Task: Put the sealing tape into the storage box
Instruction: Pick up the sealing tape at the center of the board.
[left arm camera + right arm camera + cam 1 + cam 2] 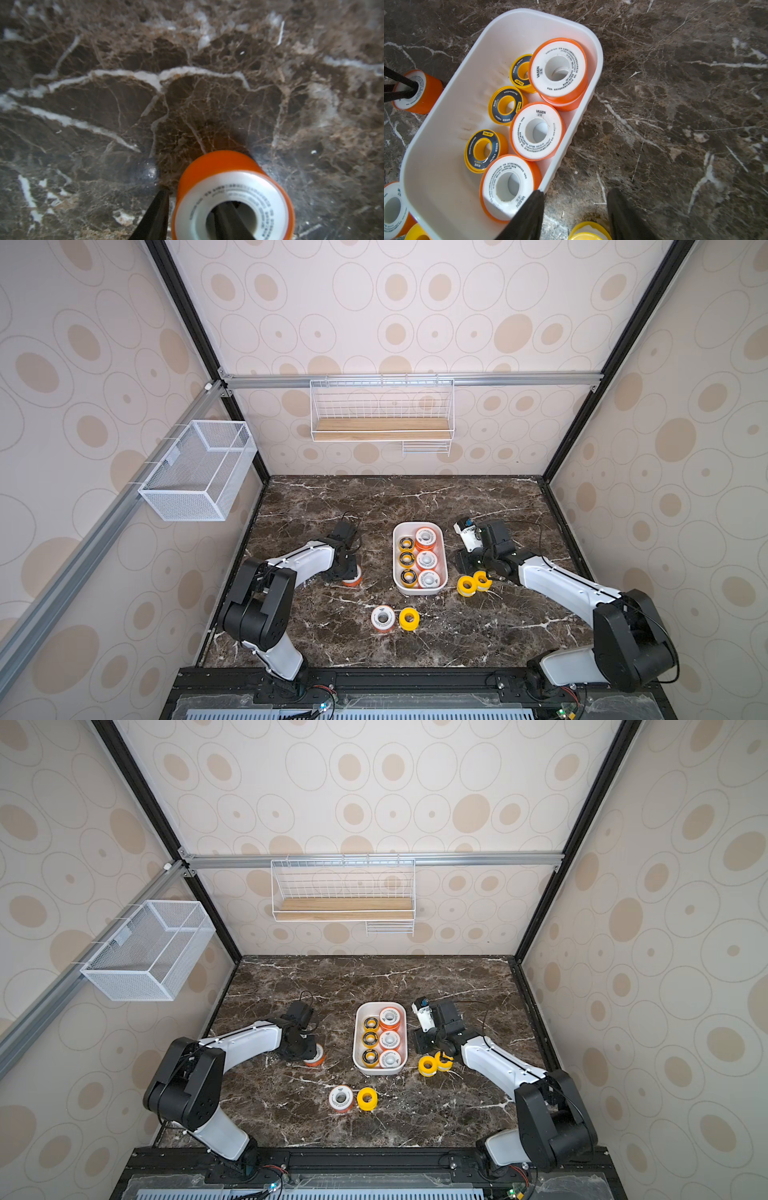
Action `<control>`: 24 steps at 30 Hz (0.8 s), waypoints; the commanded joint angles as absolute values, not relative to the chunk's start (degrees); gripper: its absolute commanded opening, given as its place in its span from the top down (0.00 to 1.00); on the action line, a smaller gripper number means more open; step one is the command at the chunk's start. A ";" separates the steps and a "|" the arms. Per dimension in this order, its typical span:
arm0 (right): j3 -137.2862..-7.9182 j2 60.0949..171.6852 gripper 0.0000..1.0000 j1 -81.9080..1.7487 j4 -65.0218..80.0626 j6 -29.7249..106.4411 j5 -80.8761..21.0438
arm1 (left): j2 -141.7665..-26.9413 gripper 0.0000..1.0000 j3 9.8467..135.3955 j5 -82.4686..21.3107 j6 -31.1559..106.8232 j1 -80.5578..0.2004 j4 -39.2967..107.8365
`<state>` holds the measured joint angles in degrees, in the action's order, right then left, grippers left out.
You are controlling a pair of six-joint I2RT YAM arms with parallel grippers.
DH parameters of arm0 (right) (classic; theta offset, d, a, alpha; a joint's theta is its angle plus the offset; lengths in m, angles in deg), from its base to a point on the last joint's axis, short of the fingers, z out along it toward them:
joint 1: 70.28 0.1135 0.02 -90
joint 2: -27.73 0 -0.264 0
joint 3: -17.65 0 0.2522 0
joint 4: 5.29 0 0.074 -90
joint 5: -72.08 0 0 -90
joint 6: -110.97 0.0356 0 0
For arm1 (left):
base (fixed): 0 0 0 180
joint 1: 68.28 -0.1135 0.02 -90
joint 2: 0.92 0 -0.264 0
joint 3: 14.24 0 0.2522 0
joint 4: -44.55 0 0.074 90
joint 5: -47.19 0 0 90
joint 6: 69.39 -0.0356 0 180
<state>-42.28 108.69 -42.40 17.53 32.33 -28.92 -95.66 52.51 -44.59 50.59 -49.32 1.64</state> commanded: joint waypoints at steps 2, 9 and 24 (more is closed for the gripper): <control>-44.05 109.87 0.46 -42.64 18.51 31.87 -31.20 | -96.10 0.66 54.36 -46.62 49.95 -49.81 0.03; -44.28 110.45 0.45 -42.68 18.31 32.11 -32.88 | -94.65 0.72 53.99 -45.65 50.41 -49.79 0.38; -46.14 114.24 0.51 -42.71 18.67 32.35 -37.34 | -87.57 0.74 59.24 -39.73 49.73 -48.13 -4.98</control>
<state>-44.86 113.42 -42.45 17.62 32.44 -36.20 -89.78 55.61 -40.83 50.44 -48.92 -1.83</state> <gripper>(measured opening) 0.489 0.280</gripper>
